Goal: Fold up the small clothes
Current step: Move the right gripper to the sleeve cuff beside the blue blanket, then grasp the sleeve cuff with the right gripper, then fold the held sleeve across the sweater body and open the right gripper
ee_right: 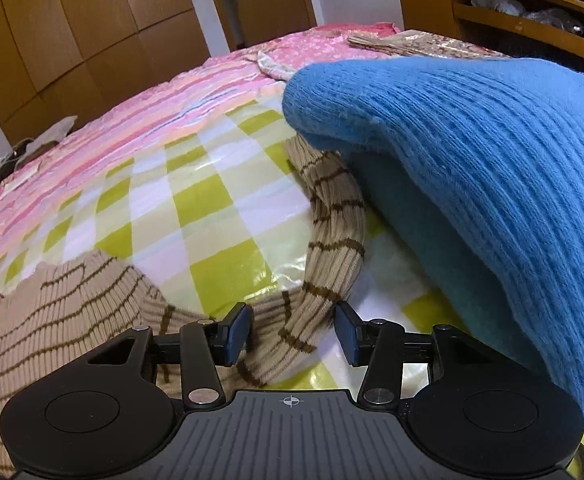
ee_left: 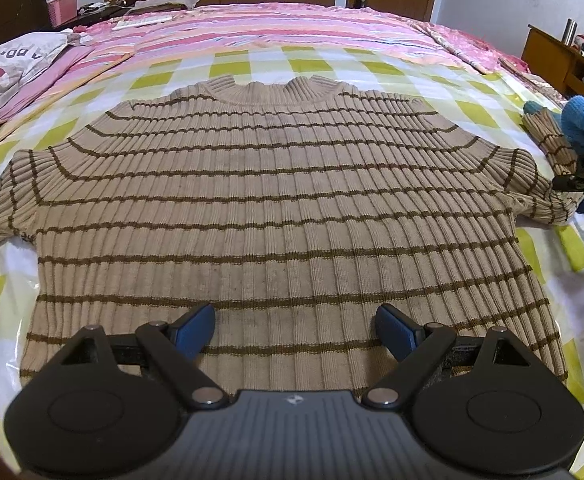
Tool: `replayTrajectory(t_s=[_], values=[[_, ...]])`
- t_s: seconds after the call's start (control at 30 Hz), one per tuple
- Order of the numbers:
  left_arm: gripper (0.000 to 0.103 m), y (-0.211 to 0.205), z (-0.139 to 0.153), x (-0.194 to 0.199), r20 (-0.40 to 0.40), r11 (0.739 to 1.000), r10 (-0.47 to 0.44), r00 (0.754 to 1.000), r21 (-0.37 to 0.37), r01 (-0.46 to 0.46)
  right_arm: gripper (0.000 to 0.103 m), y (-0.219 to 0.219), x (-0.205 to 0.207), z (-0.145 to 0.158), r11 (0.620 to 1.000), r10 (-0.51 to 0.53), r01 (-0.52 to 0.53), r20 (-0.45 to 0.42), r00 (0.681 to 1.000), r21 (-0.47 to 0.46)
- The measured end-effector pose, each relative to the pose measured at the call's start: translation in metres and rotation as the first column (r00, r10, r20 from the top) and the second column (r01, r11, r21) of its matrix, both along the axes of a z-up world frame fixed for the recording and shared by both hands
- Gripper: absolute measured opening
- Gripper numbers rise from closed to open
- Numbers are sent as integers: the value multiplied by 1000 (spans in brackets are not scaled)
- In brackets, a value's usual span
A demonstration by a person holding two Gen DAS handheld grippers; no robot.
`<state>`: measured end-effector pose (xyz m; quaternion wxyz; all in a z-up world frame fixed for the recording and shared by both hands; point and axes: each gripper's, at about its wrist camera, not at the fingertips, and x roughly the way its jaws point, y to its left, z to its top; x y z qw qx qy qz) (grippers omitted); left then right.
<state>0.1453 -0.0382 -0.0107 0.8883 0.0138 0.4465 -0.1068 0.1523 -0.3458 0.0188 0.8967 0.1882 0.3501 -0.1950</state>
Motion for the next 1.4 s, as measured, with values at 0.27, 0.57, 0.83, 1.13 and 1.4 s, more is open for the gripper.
replayTrajectory(t_s=[0.27,0.57,0.83,1.13,1.4], values=[[93,8,1,0,12,999,6,1000,-50,-6,46,-11,-19,3,997,-73,72,27,997,37],[93,13,1,-2,18,998,10,1000,-69,-8,46,-21,-11,-5,986,-157,152,61,986,74],[93,14,1,-3,32,997,1,999,-72,1,15,-35,15,-13,977,-195,189,59,979,97],[93,41,21,-5,101,987,76,992,-147,-60,13,39,4,48,992,54,-81,262,964,93],[93,102,35,-8,151,961,250,956,-156,-227,16,199,17,51,771,636,-619,205,744,-147]])
